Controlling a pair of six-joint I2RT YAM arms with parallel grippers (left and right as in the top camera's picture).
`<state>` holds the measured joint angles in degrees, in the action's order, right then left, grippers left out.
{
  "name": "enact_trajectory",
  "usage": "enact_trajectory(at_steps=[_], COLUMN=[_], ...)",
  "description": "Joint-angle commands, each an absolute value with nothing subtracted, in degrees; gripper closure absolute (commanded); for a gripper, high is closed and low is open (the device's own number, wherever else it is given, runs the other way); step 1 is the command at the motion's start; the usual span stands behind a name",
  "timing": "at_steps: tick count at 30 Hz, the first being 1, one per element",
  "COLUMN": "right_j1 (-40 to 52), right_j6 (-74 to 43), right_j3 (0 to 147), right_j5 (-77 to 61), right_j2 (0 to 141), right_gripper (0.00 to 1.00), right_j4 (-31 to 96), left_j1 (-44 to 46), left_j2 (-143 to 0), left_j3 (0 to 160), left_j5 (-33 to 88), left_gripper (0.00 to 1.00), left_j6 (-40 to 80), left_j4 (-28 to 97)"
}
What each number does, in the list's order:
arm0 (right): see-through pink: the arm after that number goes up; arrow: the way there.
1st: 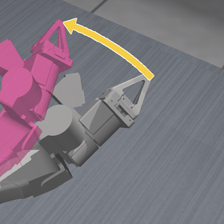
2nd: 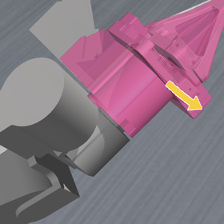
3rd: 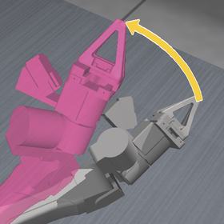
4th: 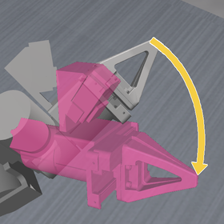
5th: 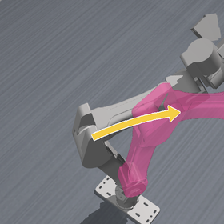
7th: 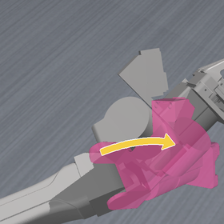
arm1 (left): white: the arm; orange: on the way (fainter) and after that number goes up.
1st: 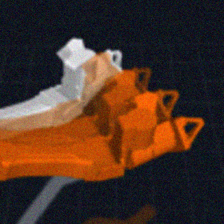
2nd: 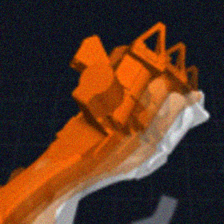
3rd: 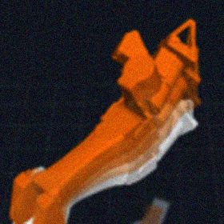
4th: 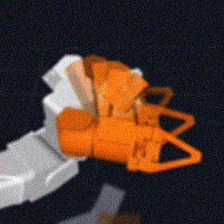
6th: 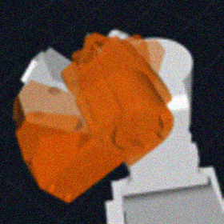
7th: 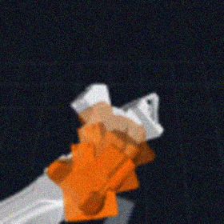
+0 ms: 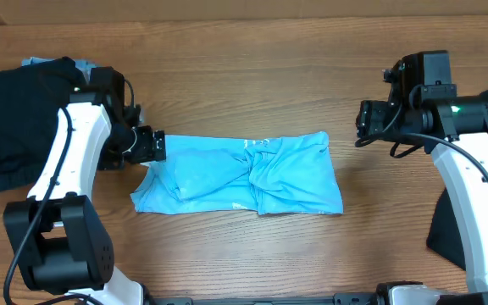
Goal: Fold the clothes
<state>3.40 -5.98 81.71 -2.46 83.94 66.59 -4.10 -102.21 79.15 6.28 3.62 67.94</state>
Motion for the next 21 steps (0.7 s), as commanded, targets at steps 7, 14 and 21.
enact_trajectory(at_steps=[7, 14, 21], right_j1=[3.2, 3.2, 3.2], right_j6=[-6.0, -6.0, -6.0], right_j3=[81.4, 81.4, 81.4], right_j5=[-4.2, -4.2, -4.2], right_j2=[84.1, 84.1, 84.1], right_gripper=[0.26, 0.26, 0.26], right_j4=[66.4, 66.6, 66.8], left_j1=[-2.5, -0.6, -0.4], left_j2=[-109.7, -113.9, -113.7], left_j3=[71.2, 71.2, 71.5], left_j5=[15.3, 15.3, 13.7], left_gripper=[0.03, 0.24, 0.96], left_j6=[0.7, 1.7, 2.0], left_j4=[57.1, 56.0, 56.5])
